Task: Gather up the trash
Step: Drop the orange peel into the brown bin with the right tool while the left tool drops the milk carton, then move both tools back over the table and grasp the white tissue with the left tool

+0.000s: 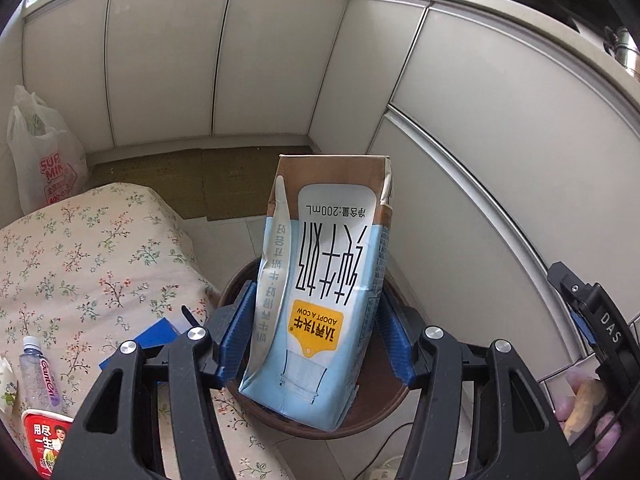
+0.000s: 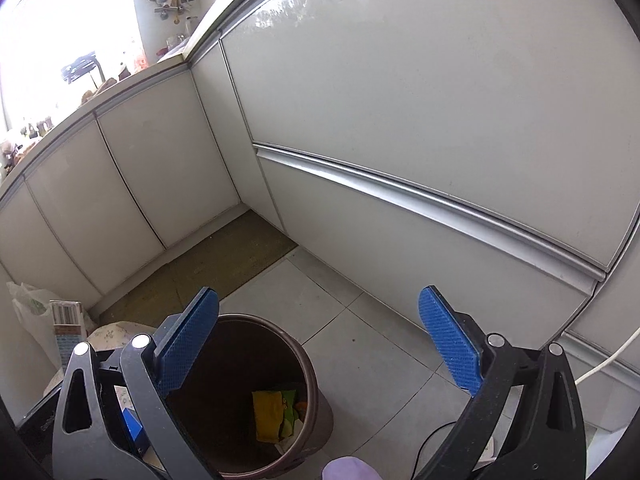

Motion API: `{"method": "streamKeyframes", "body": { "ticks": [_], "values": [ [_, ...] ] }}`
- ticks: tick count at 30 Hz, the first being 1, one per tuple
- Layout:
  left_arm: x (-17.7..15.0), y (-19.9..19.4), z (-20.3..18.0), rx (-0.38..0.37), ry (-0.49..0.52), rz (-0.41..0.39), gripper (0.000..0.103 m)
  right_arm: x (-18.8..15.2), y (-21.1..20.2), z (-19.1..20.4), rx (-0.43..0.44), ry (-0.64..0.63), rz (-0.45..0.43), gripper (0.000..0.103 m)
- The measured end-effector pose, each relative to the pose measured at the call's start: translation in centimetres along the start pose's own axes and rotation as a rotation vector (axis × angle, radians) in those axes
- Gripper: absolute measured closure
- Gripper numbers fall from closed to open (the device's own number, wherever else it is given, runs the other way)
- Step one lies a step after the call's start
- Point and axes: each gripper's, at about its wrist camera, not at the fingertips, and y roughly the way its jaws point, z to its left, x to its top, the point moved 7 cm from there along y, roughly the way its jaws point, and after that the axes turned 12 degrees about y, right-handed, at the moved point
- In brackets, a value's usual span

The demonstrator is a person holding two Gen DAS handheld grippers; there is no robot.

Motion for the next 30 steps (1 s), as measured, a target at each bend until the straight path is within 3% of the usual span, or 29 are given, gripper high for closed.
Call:
{"method": "streamKeyframes", "body": {
  "ticks": [1,3,11,19,26,30],
  "values": [
    [-0.2,0.6,-0.2,-0.01,0.0,0.024,0.036,-0.1,0.2,-0.2,0.001,0.006,0.011,0.007],
    [-0.7,1.6,-0.4,-0.01,-0.013,0.061,0.03,-0.2,0.5,-0.1,0.008,0.014,0.025,0.007],
    [-1.6,1.3,0.2,0.058,0.017,0.078,0.019,-0.5,0.5,0.6,0.016,0.012,0.042,0.007],
    [-3.7,-1.0,2.6,0.155,0.027,0.102,0.014,-2.5,1.1,3.9,0.019,-0.103,0.097,0.007],
    [-7.7,-6.3,8.3,0.305,0.034,0.122,0.013,-6.3,0.1,9.5,0.079,-0.284,0.132,0.007],
    [-10.6,-10.4,14.3,0.402,-0.049,0.141,0.013,-9.0,-0.9,12.7,0.127,-0.389,0.156,0.007]
  ]
}}
